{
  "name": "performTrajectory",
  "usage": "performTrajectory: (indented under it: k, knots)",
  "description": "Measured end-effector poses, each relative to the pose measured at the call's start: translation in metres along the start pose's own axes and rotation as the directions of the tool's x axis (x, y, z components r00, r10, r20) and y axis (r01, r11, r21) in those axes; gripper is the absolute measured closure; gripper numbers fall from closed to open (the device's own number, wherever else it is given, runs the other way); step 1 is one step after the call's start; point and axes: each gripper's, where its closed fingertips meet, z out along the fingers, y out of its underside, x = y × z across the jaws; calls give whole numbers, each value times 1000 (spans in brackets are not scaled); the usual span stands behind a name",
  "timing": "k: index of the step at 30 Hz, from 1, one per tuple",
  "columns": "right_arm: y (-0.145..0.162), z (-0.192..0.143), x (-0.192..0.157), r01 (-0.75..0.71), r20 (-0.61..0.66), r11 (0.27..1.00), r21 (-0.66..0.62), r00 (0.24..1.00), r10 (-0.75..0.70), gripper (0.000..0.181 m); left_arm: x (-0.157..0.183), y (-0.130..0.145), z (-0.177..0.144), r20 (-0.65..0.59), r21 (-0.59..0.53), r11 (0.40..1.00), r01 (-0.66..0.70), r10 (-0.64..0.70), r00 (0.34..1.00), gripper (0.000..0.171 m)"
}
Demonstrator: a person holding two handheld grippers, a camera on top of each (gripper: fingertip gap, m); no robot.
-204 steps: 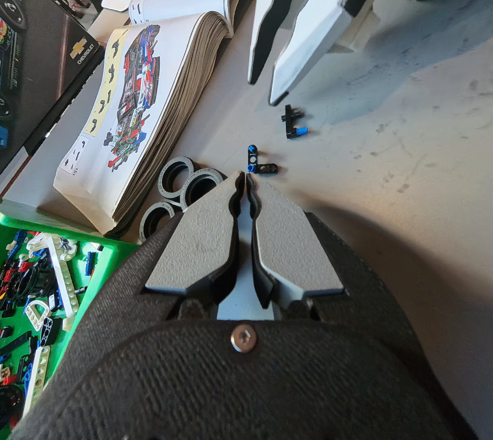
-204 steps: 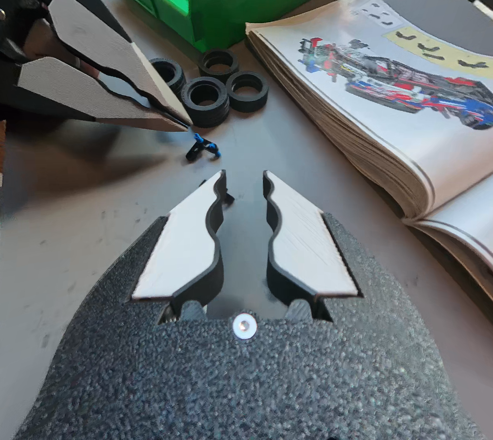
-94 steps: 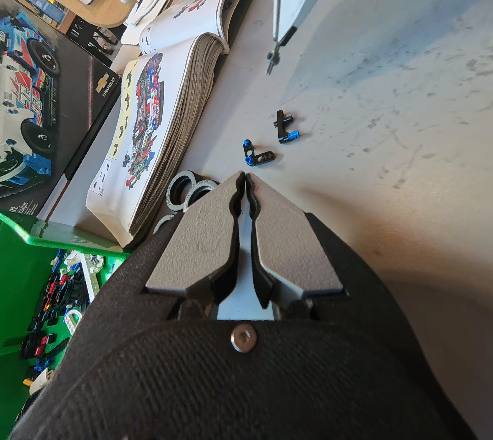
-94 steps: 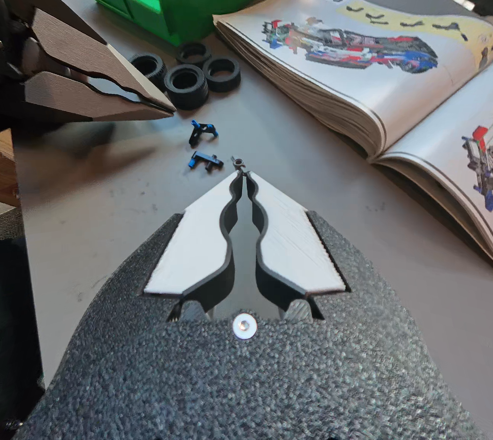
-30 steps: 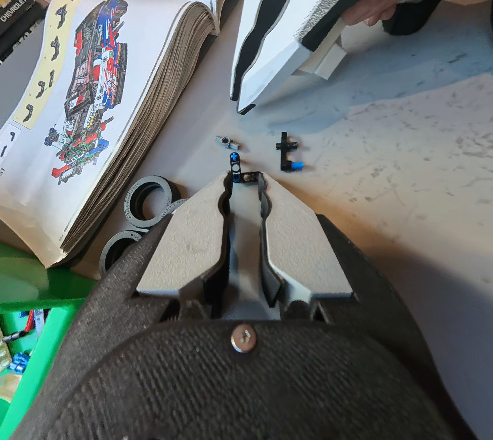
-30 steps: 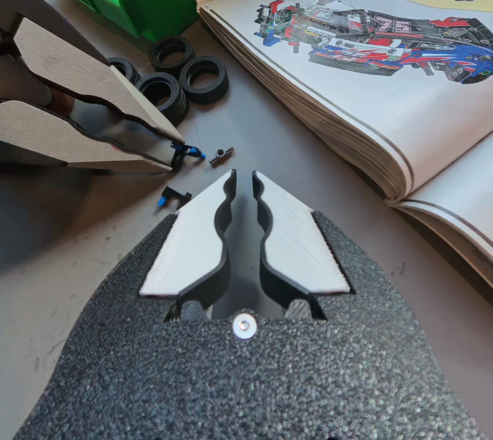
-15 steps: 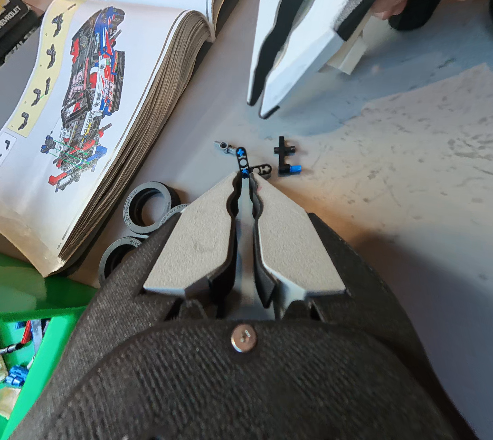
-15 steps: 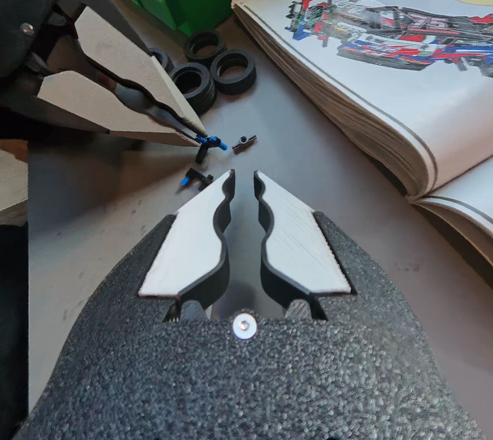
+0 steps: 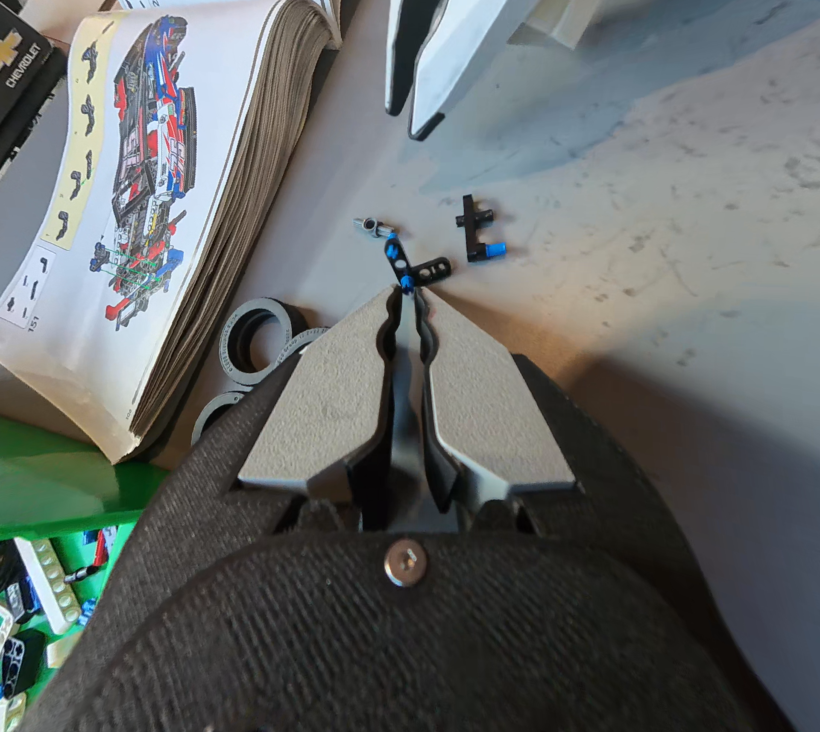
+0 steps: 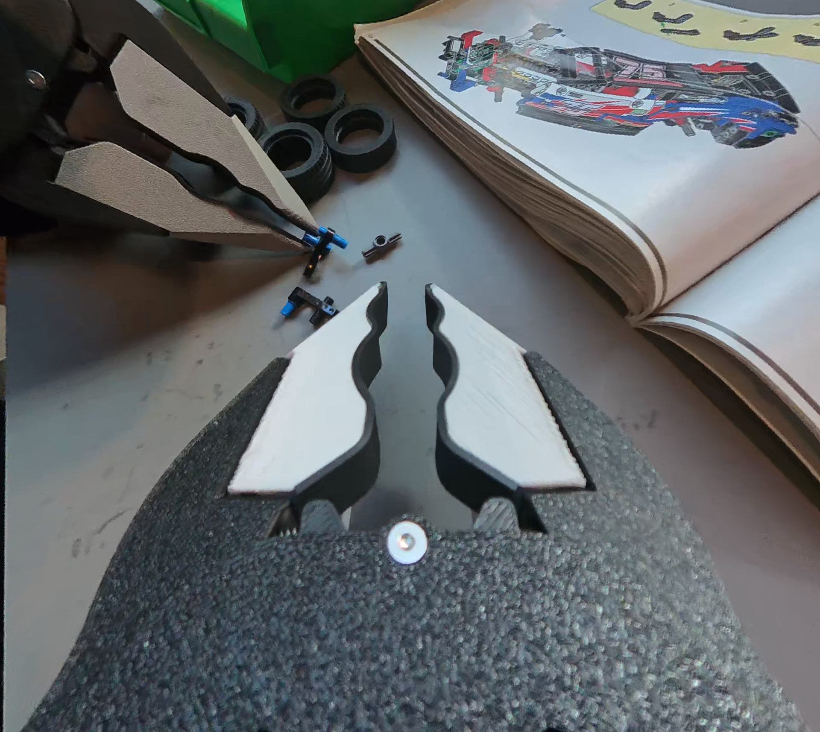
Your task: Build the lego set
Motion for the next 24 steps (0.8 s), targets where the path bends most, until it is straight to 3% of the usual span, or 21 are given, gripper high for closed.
performTrajectory:
  k: [4, 14, 24]
  knots:
    - [2, 1, -3, 11, 22, 1000, -5, 1000, -11, 164, -3, -2, -3, 7, 24, 1000, 18, -18, 1000, 165]
    - [17, 2, -35, 213, 163, 975, -68, 966, -199, 162, -6, -9, -9, -69, 89, 989, 120, -114, 991, 163]
    - [25, 7, -38, 278, 169, 954, -110, 951, -257, 149, -6, -8, -8, -87, 84, 987, 138, -131, 988, 163]
